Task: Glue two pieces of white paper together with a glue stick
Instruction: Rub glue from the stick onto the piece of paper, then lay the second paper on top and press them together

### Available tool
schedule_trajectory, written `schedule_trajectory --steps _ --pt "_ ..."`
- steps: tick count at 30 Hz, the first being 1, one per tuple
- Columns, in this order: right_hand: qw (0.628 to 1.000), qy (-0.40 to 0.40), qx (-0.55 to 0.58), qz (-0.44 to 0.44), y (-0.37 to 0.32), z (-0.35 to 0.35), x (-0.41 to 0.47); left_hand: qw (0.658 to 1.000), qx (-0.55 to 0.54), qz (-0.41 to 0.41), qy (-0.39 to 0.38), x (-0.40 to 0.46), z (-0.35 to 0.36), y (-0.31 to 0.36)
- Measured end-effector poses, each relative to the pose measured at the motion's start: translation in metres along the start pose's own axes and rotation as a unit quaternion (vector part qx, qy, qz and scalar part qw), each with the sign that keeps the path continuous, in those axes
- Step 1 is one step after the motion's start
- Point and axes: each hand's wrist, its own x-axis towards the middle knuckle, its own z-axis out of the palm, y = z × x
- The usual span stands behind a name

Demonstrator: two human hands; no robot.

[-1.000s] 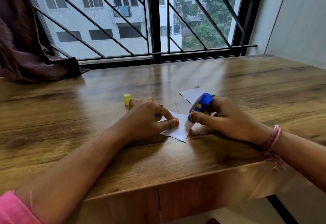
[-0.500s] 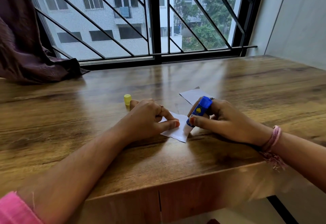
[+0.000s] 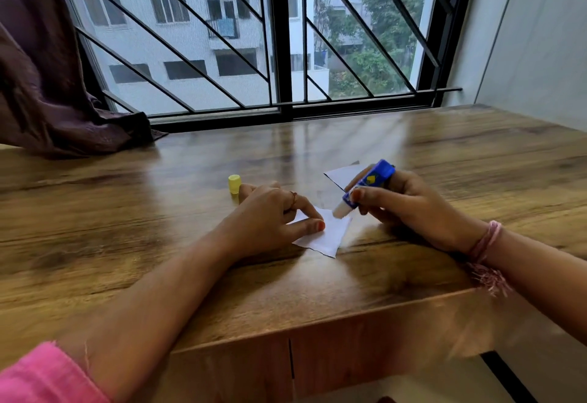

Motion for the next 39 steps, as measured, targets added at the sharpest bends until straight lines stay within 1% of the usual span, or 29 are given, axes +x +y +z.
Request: schedule_trajectory --steps 2,4,7,12,17,20,23,25,26,30,34,37,39 --pt "0.999 0.009 0.036 0.019 0.0 -0.002 0.001 1.0 -0.017 -0.002 -0.003 -0.001 -0.002 0.001" --pt "0.997 0.014 0.072 0.026 0.0 -0.005 0.002 0.998 -0.06 -0.007 0.005 -0.002 -0.004 0.002" --pt "0.994 0.014 0.1 0.043 -0.002 -0.009 0.003 0.99 -0.133 -0.01 0.055 -0.001 -0.008 0.006" --pt "0.994 0.012 0.075 0.081 -0.003 -0.009 0.009 0.976 -0.158 -0.075 0.131 -0.001 -0.013 0.001" --pt "0.994 0.001 0.052 0.093 -0.014 -0.006 0.027 0.968 -0.194 -0.07 0.139 0.0 -0.016 -0.003" --pt "0.99 -0.021 0.087 0.111 -0.028 0.0 0.048 0.945 -0.289 -0.091 0.125 0.002 -0.017 -0.004" --pt "0.972 -0.043 0.188 0.136 -0.034 0.011 0.066 0.912 -0.377 -0.113 0.118 0.006 -0.017 -0.005" --pt "0.957 -0.045 0.249 0.144 -0.03 0.018 0.072 0.896 -0.411 -0.117 0.121 0.007 -0.016 -0.006" --pt "0.953 -0.048 0.262 0.146 -0.027 0.022 0.073 0.89 -0.423 -0.115 0.124 0.007 -0.016 -0.006" --pt "0.951 -0.082 0.264 0.141 -0.015 0.029 0.072 0.877 -0.446 -0.117 0.138 0.009 -0.015 -0.007" --pt "0.957 -0.093 0.23 0.148 -0.01 0.032 0.069 0.866 -0.457 -0.119 0.165 0.008 -0.015 -0.009" --pt "0.965 -0.082 0.205 0.141 -0.01 0.033 0.07 0.863 -0.459 -0.116 0.176 0.007 -0.019 -0.011" --pt "0.971 -0.06 0.186 0.138 -0.01 0.031 0.071 0.863 -0.445 -0.13 0.201 0.007 -0.027 -0.016"
